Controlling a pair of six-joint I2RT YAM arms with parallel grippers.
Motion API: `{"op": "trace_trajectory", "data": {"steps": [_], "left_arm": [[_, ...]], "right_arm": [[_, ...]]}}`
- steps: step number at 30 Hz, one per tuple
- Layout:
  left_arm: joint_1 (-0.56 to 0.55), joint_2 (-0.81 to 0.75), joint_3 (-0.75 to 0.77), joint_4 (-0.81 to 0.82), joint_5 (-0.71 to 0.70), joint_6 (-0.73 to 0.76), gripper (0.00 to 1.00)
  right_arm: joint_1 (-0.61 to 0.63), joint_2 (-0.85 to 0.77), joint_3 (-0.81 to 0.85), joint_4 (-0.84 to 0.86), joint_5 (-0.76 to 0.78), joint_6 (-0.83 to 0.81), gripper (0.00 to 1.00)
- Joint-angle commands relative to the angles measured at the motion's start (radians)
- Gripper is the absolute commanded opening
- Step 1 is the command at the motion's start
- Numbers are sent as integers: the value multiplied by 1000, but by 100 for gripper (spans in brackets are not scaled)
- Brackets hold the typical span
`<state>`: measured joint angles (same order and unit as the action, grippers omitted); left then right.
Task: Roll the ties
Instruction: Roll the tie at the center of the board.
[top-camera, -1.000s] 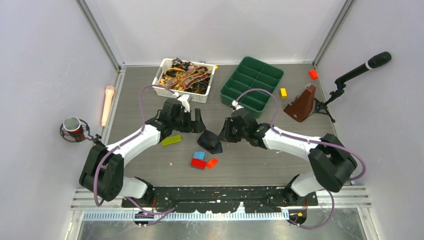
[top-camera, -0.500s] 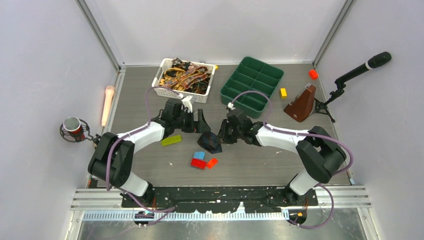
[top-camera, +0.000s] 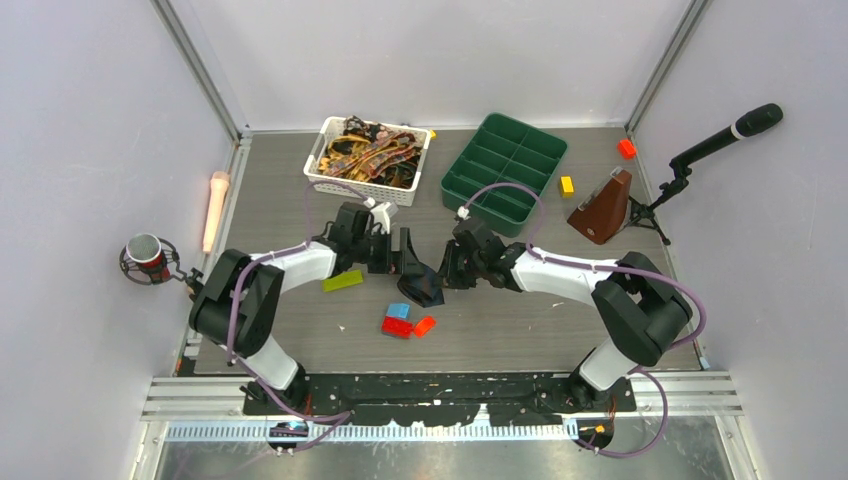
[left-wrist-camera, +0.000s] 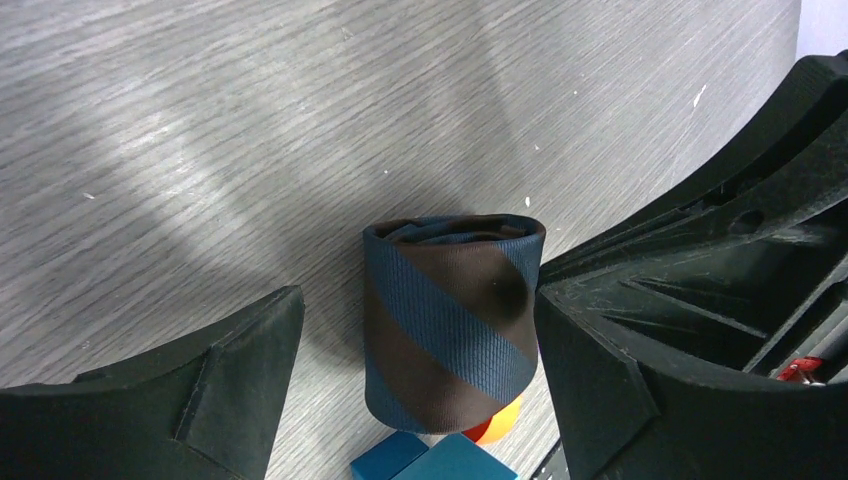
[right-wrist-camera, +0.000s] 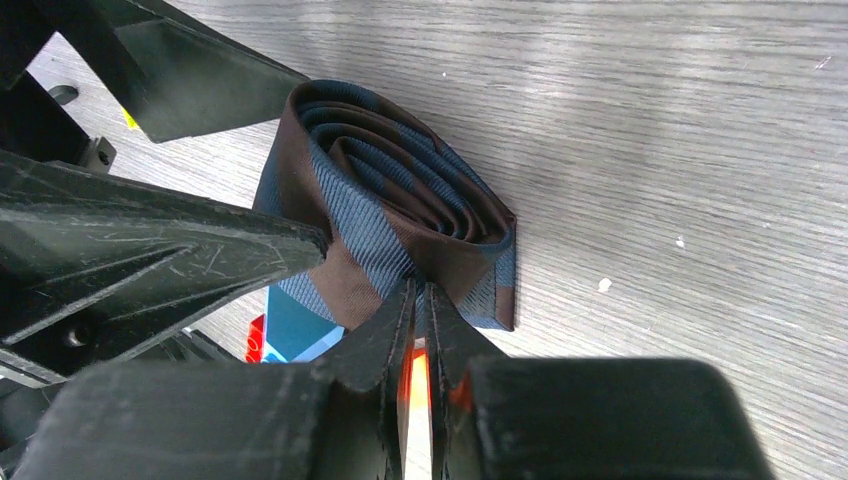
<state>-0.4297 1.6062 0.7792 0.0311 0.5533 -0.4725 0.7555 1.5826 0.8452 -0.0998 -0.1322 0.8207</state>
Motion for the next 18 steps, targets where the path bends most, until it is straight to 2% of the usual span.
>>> {"op": "trace_trajectory", "data": {"steps": [1, 18], "left_arm": [[4, -3, 5, 0, 55, -8, 88], [-48, 68, 65, -123, 79, -14, 82]], "right_arm": [[3, 3, 22, -5, 27, 12, 14], [3, 2, 20, 3, 28, 11, 14]]}}
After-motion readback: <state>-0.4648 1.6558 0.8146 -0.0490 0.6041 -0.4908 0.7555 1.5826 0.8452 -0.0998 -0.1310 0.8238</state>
